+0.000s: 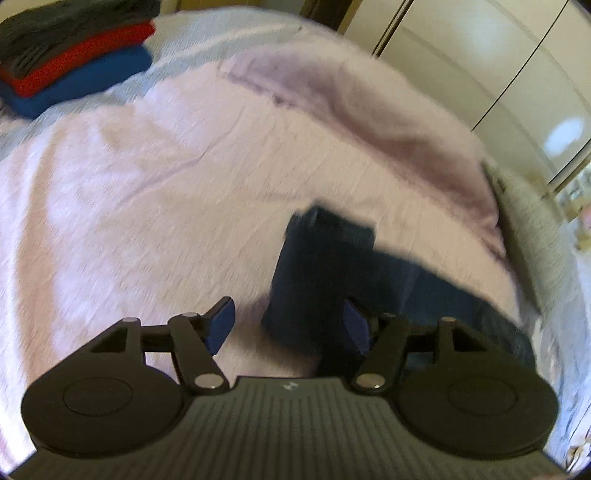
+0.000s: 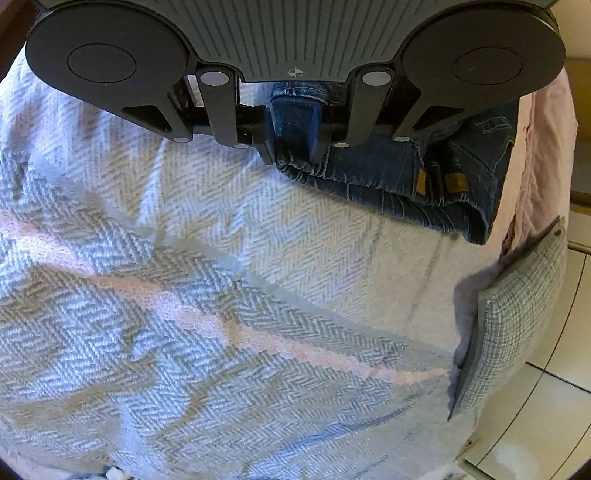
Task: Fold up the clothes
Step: 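Grasp the jeans waistband with the right tool while the left tool grasps a leg, then pull the held leg away from the waistband with the left tool and release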
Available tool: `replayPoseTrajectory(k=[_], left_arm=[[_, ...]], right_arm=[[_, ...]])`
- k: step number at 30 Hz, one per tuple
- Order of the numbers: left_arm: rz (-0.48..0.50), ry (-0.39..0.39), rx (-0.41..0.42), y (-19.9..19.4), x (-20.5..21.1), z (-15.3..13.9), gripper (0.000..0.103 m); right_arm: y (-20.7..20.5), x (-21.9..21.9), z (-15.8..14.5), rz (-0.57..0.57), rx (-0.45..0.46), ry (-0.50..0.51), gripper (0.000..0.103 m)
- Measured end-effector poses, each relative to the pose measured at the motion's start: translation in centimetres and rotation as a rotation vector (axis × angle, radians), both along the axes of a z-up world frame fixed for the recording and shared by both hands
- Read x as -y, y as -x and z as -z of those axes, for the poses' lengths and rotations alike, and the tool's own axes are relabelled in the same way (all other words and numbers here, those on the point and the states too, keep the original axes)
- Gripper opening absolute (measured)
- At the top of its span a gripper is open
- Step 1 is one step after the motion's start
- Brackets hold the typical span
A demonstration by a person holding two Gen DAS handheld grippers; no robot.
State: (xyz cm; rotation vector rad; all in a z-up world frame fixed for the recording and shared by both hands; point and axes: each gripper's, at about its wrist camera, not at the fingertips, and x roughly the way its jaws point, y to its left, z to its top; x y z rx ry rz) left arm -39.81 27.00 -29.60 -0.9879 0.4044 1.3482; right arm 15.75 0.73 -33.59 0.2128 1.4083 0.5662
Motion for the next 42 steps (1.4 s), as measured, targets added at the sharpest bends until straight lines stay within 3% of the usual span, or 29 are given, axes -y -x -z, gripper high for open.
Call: replayPoseTrajectory(k=[2, 5, 8, 10, 11, 12, 15, 20, 22, 24, 27, 33, 36, 39, 42], left_arm=[[0.036, -0.059, -0.003, 0.1, -0.9, 0.1, 0.073], [0.174, -0.142, -0.038, 0.1, -1.9, 1.2, 0.074], [0.307, -0.157, 0.004, 0.2, -3.4, 2.8, 0.073], [0.370, -0.134, 0.070, 0.0, -4.7, 3.7, 0.047], [0.393, -0.132, 0.094, -0.3, -5.4, 3.8, 0.021], [0.412, -0.129, 0.103, -0.7, -6.0, 3.7, 0.011], [0.452, -0.185, 0.073, -3.4, -8.2, 1.1, 0.007], [0.545, -0.449, 0.131, -9.4, -13.4, -9.4, 0.007], [0.590, -0.481, 0.074, -11.9, -14.7, -12.2, 0.012], [0.633, -0.498, 0.005, -14.4, -15.9, -14.6, 0.031], [0.592, -0.396, -0.080, -14.2, -16.2, -12.8, 0.043], [0.362, 0.097, 0.074, -5.4, -11.5, -0.2, 0.043], [0.273, 0.271, 0.123, -2.7, -7.0, 5.3, 0.043], [0.209, 0.364, 0.224, -2.0, -3.8, 8.7, 0.046], [0.183, 0.380, 0.243, -2.9, -2.9, 10.7, 0.051]], right_arm=[[0.0, -0.6, 0.2, -0.002, -0.004, 0.014, 0.023], [0.1, -1.5, 0.6, 0.000, -0.014, 0.033, 0.024], [0.5, -1.9, 1.0, 0.001, -0.015, 0.048, 0.025], [0.7, -2.2, 1.1, -0.004, -0.006, 0.058, 0.026], [0.8, -2.3, 1.2, -0.004, -0.002, 0.062, 0.026], [0.9, -2.4, 1.2, -0.005, 0.004, 0.064, 0.026], [1.4, -2.8, 0.8, -0.027, 0.040, 0.076, 0.026], [1.9, -3.6, -0.3, -0.049, 0.075, 0.082, 0.023], [1.9, -3.7, -0.5, -0.031, 0.049, 0.069, 0.023], [1.9, -3.8, -0.6, -0.018, 0.025, 0.058, 0.023], [2.2, -3.9, -0.7, -0.009, 0.015, 0.053, 0.023], [2.0, -3.8, 0.0, -0.022, 0.014, 0.041, 0.023], [1.8, -3.8, 0.5, -0.025, 0.010, 0.041, 0.024], [1.8, -4.0, 0.7, -0.035, 0.015, 0.047, 0.025], [2.0, -4.0, 0.9, -0.036, 0.016, 0.041, 0.030]])
